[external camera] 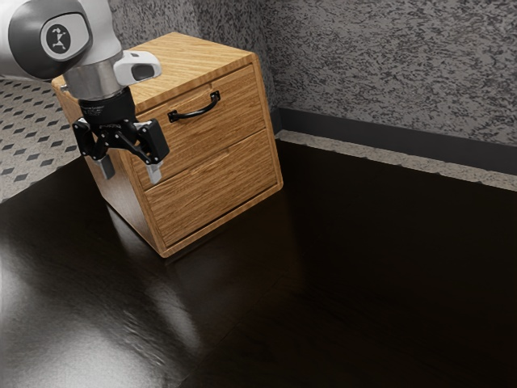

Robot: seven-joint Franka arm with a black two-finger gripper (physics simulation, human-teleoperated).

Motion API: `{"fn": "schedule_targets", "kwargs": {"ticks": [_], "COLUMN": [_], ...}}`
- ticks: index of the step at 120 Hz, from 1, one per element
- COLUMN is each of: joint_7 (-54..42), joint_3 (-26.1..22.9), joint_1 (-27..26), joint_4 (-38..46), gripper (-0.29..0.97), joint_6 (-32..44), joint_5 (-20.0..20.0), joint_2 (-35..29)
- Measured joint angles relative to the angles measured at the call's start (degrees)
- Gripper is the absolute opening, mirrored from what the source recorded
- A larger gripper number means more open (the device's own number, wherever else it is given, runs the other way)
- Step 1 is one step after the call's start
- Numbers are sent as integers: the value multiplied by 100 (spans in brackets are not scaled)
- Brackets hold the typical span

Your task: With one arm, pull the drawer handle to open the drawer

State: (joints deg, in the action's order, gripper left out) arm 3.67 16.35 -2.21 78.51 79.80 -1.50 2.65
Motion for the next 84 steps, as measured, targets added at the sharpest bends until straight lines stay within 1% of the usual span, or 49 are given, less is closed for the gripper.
{"fn": "schedule_targets", "kwargs": {"ticks": [23,31,39,48,61,70,84], "joint_7": [-1,-4,-4,-4,-9,-14,-25], "joint_3": [5,-48,-326,-505,-595,-607,-621], "joint_1": [-6,-12,235,416,460,312,-215], "joint_4": [-69,-732,-1297,-1455,-1468,-1460,-1391], "gripper": [68,68,68,68,68,68,68], "joint_6": [-1,-23,-17,9,34,50,67], "joint_5": [-2,-30,-55,-68,-58,-5,48], "joint_2": [-20,-227,-284,-212,-106,-22,-21]}}
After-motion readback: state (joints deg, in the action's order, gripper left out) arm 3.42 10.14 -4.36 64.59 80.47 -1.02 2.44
